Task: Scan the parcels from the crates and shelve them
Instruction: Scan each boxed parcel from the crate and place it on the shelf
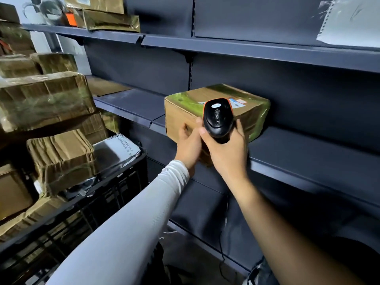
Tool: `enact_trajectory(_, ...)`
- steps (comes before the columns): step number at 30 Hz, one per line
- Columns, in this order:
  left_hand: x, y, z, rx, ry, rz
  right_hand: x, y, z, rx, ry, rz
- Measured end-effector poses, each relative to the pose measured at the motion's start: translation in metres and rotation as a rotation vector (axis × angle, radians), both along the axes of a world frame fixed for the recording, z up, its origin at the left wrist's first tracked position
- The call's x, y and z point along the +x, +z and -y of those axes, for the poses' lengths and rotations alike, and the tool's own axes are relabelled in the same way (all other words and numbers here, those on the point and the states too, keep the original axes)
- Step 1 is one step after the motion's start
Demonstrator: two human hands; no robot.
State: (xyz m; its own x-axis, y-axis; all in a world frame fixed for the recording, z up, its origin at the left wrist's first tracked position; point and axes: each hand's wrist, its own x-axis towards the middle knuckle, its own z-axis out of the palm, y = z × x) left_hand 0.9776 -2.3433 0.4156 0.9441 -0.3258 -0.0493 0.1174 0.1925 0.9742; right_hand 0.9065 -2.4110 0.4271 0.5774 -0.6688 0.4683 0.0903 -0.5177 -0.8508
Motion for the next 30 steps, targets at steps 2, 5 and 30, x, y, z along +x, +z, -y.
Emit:
enact_trajectory(2, 0.013, -0.007, 0.002, 0.07, 0.065, 0.127, 0.004, 0.0, 0.011, -0.015, -0.019, 0.019)
enact_trajectory(5, 0.036, -0.018, -0.006, 0.312, 0.229, 0.52, 0.01, 0.003, 0.028, -0.015, -0.012, 0.033)
enact_trajectory(30, 0.2, -0.015, 0.012, 0.638, 0.271, 0.949, 0.146, 0.039, 0.072, 0.022, 0.116, -0.288)
